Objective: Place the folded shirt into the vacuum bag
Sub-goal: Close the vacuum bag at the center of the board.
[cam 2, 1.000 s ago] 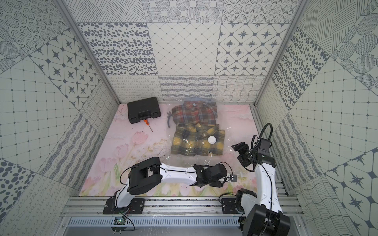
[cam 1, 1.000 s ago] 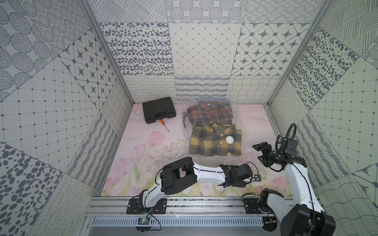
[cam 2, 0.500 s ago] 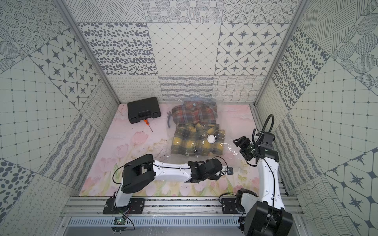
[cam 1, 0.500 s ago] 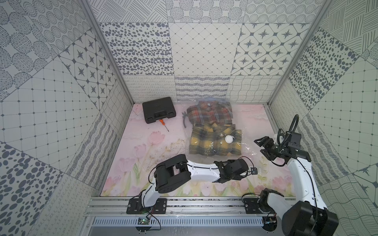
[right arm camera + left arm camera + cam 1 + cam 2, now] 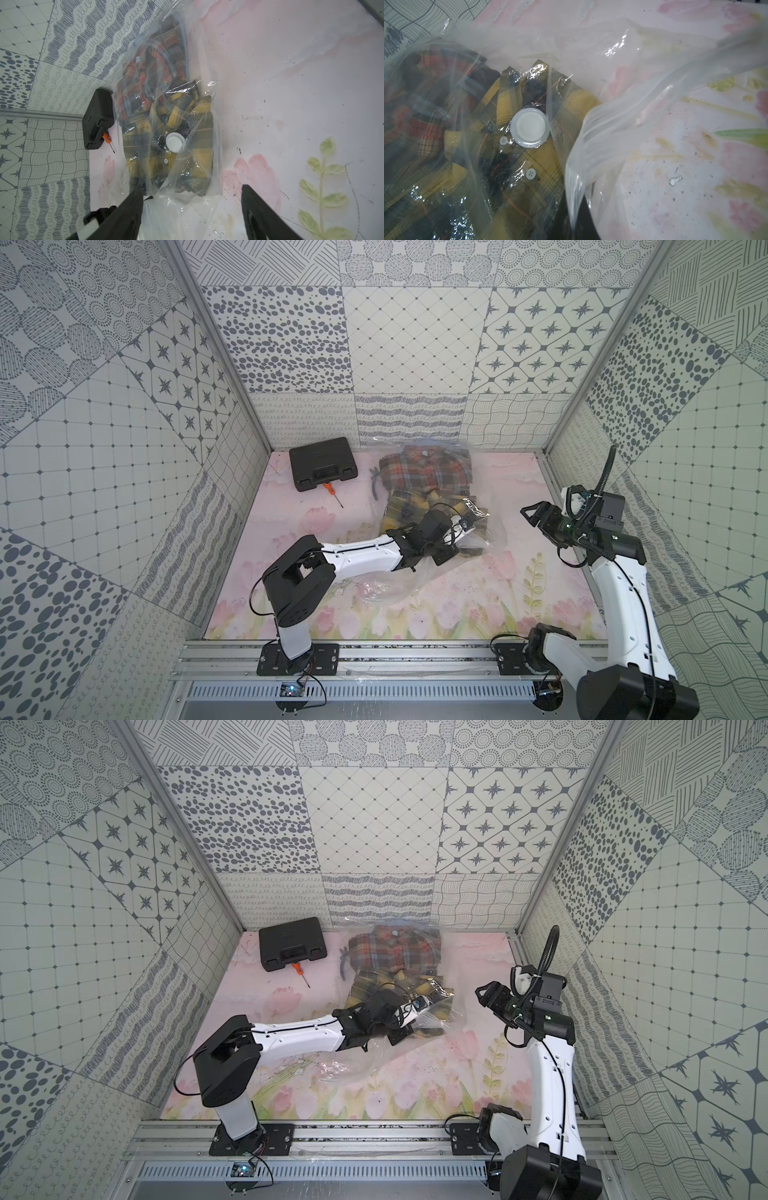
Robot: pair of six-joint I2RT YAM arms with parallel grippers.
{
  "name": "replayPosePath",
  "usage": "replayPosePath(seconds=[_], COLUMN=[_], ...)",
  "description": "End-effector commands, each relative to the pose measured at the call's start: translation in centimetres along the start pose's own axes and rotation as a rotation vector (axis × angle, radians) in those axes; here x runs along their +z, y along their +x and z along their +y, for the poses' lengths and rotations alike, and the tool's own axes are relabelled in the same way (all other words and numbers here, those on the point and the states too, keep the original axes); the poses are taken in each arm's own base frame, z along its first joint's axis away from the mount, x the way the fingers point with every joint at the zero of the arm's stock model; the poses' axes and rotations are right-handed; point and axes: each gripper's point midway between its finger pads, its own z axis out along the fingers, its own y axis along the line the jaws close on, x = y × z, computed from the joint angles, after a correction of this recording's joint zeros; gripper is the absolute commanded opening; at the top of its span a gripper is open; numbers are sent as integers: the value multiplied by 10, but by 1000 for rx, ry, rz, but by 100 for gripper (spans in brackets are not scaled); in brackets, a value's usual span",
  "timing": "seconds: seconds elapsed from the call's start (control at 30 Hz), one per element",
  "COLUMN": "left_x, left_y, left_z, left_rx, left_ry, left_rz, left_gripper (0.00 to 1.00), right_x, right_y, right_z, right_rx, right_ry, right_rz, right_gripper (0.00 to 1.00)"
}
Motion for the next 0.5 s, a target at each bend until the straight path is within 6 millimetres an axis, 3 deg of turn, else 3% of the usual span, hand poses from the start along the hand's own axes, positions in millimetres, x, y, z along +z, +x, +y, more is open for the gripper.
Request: replayPosePath(seconds=[0.0, 0.2, 0.33, 0.47], left_x=[-19, -37, -47, -56], left_y=[14, 10, -3, -12], left_z=[6, 44, 43, 36], left_rx=[-268, -475, -529, -539], left_ry=[141, 169, 245, 291], left_rz=[12, -52, -110, -151], left_gripper=[0, 0, 0, 0], right_x=[-6, -5, -11, -23], right_y=[1, 35, 63, 83], right_z=[20, 55, 80, 109], right_rx=[-179, -533, -779, -956], right_ry=[-35, -76, -147, -252], right_rz=[-8, 54, 94, 94], right_gripper=[76, 74, 71, 60])
